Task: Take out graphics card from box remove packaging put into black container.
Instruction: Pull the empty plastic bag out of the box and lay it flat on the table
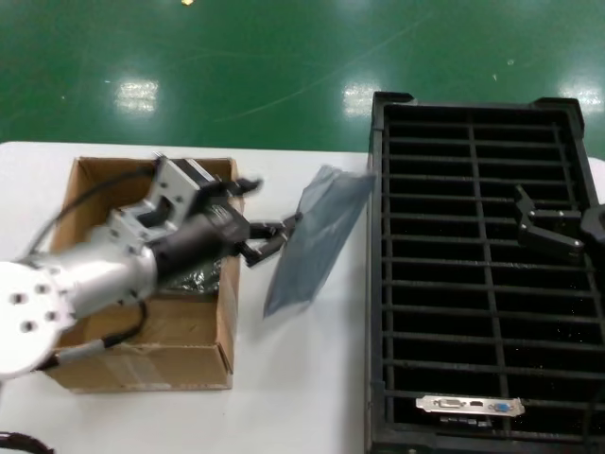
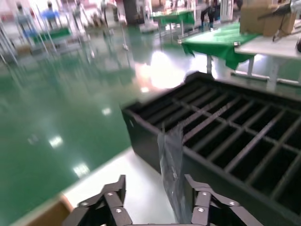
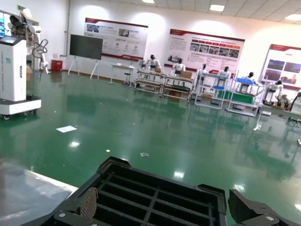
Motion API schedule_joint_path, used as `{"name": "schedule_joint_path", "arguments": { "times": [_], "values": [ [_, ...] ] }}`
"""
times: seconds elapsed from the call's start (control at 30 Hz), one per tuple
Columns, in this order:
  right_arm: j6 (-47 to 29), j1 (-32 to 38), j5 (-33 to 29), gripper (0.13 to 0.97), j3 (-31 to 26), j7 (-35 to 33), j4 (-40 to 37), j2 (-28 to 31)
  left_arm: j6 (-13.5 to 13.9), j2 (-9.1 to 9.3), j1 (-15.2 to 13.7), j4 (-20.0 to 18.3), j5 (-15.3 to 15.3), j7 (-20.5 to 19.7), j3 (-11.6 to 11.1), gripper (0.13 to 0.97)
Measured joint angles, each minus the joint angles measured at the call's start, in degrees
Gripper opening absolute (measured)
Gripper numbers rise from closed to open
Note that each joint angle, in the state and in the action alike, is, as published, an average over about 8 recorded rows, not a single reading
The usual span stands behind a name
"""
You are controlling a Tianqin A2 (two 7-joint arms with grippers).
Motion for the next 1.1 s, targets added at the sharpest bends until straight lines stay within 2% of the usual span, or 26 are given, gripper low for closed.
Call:
{"name": "schedule_joint_path", "arguments": {
  "times": [0.07, 0.27, 0.4, 0.53, 0.63, 0.73, 1.1],
  "values": [
    [-0.1, 0.0, 0.0, 0.966, 0.1, -0.1, 0.0, -0.1, -0.3, -1.48, 1.2, -3.8, -0.6, 0.3, -1.3, 0.396],
    [-0.3, 0.1, 0.1, 0.966, 0.3, -0.5, 0.0, -0.4, -3.1, -5.2, 6.9, -14.7, 0.3, 2.8, -6.2, 0.556],
    [-0.5, 0.1, 0.1, 0.966, 0.5, -0.6, 0.0, -0.5, -5.7, -6.06, 11.5, -19.8, 2.6, 5.2, -9.4, 0.633],
    [-0.6, 0.1, 0.2, 0.966, 0.6, -0.8, 0.0, -0.6, -7.9, -5.87, 15.8, -23.2, 4.6, 7.8, -11.7, 0.725],
    [-0.4, 0.1, 0.5, 0.966, 0.5, -1.1, 0.0, -0.6, -9.0, -5.54, 17.6, -24.2, 4.9, 9.2, -12.4, 0.794],
    [0.1, -0.2, 1.3, 0.966, 0.3, -1.7, -0.2, -0.5, -9.9, -5.28, 18.3, -24.1, 4.2, 10.0, -12.5, 0.794],
    [4.1, -2.2, 7.4, 0.966, -1.6, -6.0, -1.3, 0.6, -14.9, -4.09, 20.0, -21.4, -2.4, 13.5, -11.4, 0.918]
  ]
}}
